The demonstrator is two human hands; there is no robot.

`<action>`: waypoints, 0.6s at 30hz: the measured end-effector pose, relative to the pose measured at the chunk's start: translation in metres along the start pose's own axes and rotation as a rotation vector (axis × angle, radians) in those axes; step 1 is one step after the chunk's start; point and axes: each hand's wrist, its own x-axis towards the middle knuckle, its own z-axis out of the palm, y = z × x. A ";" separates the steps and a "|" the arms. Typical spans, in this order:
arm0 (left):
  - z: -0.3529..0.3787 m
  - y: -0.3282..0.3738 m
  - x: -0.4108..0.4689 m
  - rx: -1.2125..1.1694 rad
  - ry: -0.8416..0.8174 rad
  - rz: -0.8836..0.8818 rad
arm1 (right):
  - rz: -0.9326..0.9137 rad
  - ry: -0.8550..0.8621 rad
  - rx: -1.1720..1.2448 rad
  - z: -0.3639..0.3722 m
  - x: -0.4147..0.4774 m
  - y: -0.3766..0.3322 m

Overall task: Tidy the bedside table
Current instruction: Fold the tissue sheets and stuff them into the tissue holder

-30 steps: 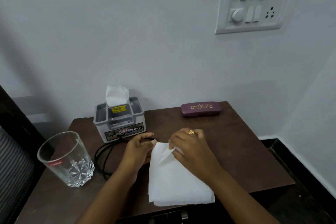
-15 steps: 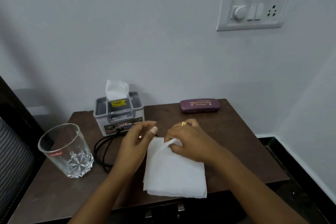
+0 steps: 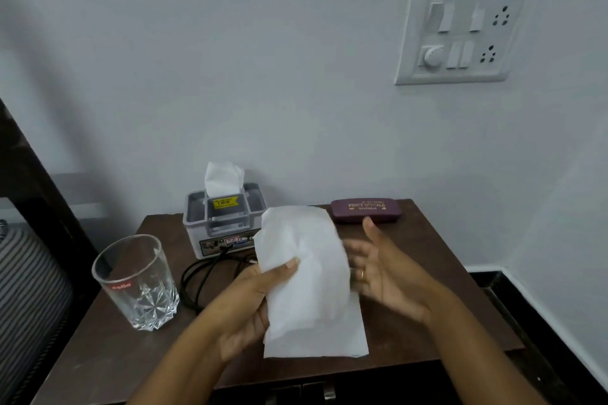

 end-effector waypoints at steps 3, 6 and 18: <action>0.003 -0.003 -0.003 0.054 0.018 0.010 | 0.051 -0.099 0.213 0.011 -0.015 0.016; -0.003 -0.009 -0.001 0.193 0.110 0.015 | 0.045 0.000 0.208 0.011 -0.011 0.017; -0.029 -0.031 0.015 0.311 0.167 -0.063 | 0.050 0.121 -0.262 0.001 0.006 0.031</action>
